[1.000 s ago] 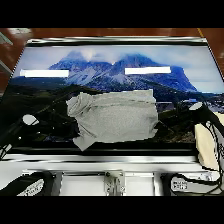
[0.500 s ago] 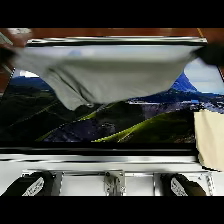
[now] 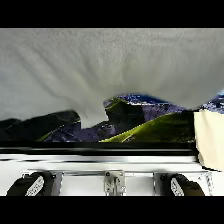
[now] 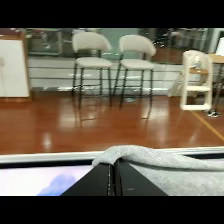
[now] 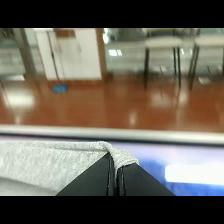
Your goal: Fold the shirts.
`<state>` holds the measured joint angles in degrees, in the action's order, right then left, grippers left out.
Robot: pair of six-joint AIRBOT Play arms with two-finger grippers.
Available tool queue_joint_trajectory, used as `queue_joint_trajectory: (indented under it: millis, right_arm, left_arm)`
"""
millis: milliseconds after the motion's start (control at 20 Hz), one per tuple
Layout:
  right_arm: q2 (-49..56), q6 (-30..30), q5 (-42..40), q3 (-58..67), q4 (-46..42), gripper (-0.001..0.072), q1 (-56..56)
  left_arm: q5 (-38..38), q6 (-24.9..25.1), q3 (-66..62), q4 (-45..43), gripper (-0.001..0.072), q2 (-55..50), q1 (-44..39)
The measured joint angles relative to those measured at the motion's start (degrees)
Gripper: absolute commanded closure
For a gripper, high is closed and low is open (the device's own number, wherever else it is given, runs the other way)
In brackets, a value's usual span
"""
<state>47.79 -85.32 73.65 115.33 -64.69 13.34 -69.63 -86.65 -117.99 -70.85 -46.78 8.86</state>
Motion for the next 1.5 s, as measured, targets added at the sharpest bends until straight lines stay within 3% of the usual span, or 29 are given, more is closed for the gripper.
queue_joint_trajectory:
  millis: [250, 500, 850, 1150, 1250, 1300, 1350, 1400, 1450, 1500]
  right_arm:
    - [7.5, -1.2, 14.0, 0.1, -4.3, 0.0658, 0.0]
    - [22.6, -1.5, 17.3, -3.8, -7.6, 0.0658, 0.0]
    - [46.8, -4.9, 8.9, -5.9, -9.7, 0.0658, 0.0]
    - [55.5, -8.6, -3.0, -6.1, -10.0, 0.0658, 0.1]
    - [56.9, -9.8, -4.9, -6.1, -10.0, 0.0657, 0.1]
    - [57.4, -10.1, -5.1, -6.1, -9.8, 0.0642, 0.1]
    - [57.9, -10.5, -5.2, -6.1, -9.7, 0.0471, 0.1]
    - [58.3, -10.7, -4.8, -6.1, -9.0, 0.0163, 0.1]
    - [58.6, -10.7, -4.2, -6.1, -8.0, 0.0051, 0.2]
    - [58.6, -9.8, -3.6, -6.0, -6.1, 0.0051, 0.2]
  left_arm:
    - [-0.2, 0.4, 8.8, -3.6, 0.0667, -2.2, 0.1]
    - [-0.2, 2.4, 14.6, -4.2, 0.0667, -11.6, 0.1]
    - [0.3, 2.9, 16.3, 2.4, 0.0666, -33.4, -1.4]
    - [0.8, 3.0, 16.5, 8.5, 0.0664, -50.4, -6.1]
    - [0.7, 3.0, 16.5, 9.8, 0.0606, -54.3, -7.8]
    - [0.6, 3.0, 16.5, 10.4, 0.0490, -55.8, -8.5]
    - [0.4, 2.7, 16.5, 10.4, 0.0325, -57.0, -9.2]
    - [0.4, 1.9, 16.5, 10.9, 0.0220, -57.8, -9.5]
    - [0.0, 1.4, 16.3, 11.2, 0.0211, -58.3, -9.7]
    - [-1.2, 0.8, 15.7, 11.5, 0.0211, -58.8, -9.7]
